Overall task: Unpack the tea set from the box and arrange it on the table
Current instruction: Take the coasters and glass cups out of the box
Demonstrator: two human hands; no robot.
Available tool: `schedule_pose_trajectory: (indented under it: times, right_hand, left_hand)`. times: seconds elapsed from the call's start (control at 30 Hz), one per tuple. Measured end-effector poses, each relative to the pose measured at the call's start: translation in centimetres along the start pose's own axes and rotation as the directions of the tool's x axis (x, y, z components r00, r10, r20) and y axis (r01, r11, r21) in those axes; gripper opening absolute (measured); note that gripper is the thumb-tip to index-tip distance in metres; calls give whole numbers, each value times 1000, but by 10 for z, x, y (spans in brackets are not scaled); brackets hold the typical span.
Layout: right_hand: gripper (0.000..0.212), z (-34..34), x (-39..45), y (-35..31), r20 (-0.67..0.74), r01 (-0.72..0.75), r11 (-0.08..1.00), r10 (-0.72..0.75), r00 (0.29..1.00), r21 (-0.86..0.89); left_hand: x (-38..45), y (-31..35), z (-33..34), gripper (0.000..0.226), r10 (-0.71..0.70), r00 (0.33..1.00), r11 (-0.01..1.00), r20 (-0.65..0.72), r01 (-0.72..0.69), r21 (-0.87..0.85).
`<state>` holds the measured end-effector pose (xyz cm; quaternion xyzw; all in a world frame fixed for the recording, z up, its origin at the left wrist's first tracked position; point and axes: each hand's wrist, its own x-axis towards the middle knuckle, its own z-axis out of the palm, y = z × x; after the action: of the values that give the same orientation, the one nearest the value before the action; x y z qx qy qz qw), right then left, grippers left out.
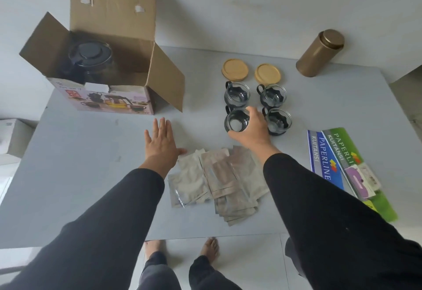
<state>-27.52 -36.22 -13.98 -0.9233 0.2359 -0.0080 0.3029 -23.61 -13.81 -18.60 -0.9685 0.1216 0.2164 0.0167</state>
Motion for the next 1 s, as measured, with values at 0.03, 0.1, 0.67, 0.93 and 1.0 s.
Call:
schedule_pose_trajectory:
  times: [0.03,0.1,0.67,0.93,1.0]
  right_hand:
    - [76,2,1,2,15,-2,1000,2,1000,-12]
    - [77,4,3,5,42,-1,1000,3,999,-27]
    - [82,7,13,1,124,6,998,3,992,-69]
    - [95,0,11,3,68,117,988,-110,992,-101]
    - [82,-5,11,-4,-26,186,977,-189,982,-102]
  left_hand:
    - [0,0,0,94,-12,1000,1000,12,12,-13]
    - [0,2,-1,93,-30,999,999,27,31,-27]
    - [1,8,-6,90,-96,992,991,82,104,-89]
    - [-4,7,-6,89,-92,995,990,22,94,-107]
    - [-9,6,-8,87,-74,997,990,-19,71,-124]
